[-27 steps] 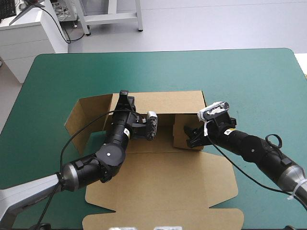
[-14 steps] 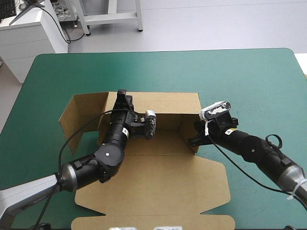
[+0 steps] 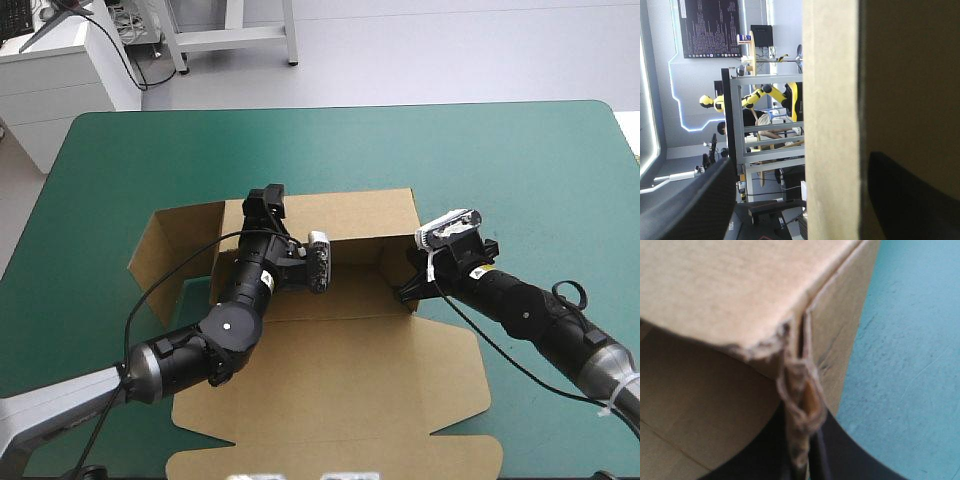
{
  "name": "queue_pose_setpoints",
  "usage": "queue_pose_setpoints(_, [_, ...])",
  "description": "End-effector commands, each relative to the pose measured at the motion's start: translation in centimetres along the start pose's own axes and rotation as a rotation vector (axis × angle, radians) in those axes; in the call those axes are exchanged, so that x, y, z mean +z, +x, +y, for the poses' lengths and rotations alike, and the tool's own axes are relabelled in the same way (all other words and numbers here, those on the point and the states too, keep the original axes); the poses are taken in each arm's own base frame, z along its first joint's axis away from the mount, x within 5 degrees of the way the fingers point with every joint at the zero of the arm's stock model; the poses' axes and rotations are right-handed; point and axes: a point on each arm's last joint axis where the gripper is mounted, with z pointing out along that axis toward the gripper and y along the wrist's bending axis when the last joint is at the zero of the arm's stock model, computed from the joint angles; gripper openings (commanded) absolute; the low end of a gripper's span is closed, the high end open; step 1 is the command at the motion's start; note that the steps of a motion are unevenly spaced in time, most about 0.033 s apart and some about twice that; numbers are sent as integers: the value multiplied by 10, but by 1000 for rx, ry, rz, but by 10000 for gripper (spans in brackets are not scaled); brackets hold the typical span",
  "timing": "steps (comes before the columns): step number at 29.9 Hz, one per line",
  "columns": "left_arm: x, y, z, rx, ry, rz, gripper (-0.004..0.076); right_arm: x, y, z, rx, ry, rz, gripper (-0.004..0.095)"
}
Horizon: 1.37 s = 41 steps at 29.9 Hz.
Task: Fold the box
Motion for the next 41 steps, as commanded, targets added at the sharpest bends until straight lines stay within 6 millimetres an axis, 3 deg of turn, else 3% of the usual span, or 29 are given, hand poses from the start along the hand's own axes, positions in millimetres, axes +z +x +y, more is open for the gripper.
queue_pose_setpoints(1, [-14,-6,19,-14,-88,-21,533,-7,-23,-6,-3,76,-139,-16])
queue_pose_setpoints(9, [-29,-19,18,-1,-130,-5,531,12,-32,-29,8,152,-124,-15])
queue_pose_setpoints(16, [-35,-27,16,6,-129,-38,531,18,-39,-59,33,238,-126,-15])
queue_pose_setpoints(20, [-35,-28,15,7,-124,-46,524,20,-39,-65,41,255,-122,-15])
queue_pose_setpoints(23, [-35,-28,15,17,-120,-43,431,24,-41,-67,42,261,-124,-15])
queue_pose_setpoints(25, [-35,-27,15,25,-115,-28,253,26,-42,-67,44,257,-121,-15])
queue_pose_setpoints(27, [-35,-25,15,32,-116,-12,3,27,-43,-67,46,255,-119,-15])
queue_pose_setpoints(31, [-35,-24,11,130,-23,15,13,28,-43,-68,46,253,-116,-15])
queue_pose_setpoints(35, [-37,-24,14,156,269,20,13,28,-42,-67,47,248,-111,-15])
queue_pose_setpoints(38, [-41,-23,34,16,504,-26,13,28,-42,-67,45,243,-106,-15])
queue_pose_setpoints(41, [-41,-11,75,-178,579,-67,13,29,-41,-66,47,237,-101,-15])
